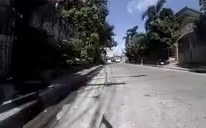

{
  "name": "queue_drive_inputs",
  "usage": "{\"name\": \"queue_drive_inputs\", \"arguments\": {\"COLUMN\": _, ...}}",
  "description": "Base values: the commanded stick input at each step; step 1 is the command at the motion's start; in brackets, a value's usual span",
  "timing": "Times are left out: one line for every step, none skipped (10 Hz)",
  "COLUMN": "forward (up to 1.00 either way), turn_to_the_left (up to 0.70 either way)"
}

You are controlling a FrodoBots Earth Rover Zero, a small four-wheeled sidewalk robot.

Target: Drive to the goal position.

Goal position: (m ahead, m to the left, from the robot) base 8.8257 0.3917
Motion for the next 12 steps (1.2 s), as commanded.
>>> {"name": "queue_drive_inputs", "arguments": {"forward": 0.0, "turn_to_the_left": -1.0}}
{"name": "queue_drive_inputs", "arguments": {"forward": 0.0, "turn_to_the_left": -1.0}}
{"name": "queue_drive_inputs", "arguments": {"forward": 0.0, "turn_to_the_left": -1.0}}
{"name": "queue_drive_inputs", "arguments": {"forward": 0.0, "turn_to_the_left": -1.0}}
{"name": "queue_drive_inputs", "arguments": {"forward": 0.0, "turn_to_the_left": -1.0}}
{"name": "queue_drive_inputs", "arguments": {"forward": 0.0, "turn_to_the_left": -1.0}}
{"name": "queue_drive_inputs", "arguments": {"forward": 0.0, "turn_to_the_left": -1.0}}
{"name": "queue_drive_inputs", "arguments": {"forward": 0.0, "turn_to_the_left": -1.0}}
{"name": "queue_drive_inputs", "arguments": {"forward": 0.0, "turn_to_the_left": -1.0}}
{"name": "queue_drive_inputs", "arguments": {"forward": 0.0, "turn_to_the_left": -1.0}}
{"name": "queue_drive_inputs", "arguments": {"forward": 0.0, "turn_to_the_left": -1.0}}
{"name": "queue_drive_inputs", "arguments": {"forward": 0.0, "turn_to_the_left": -1.0}}
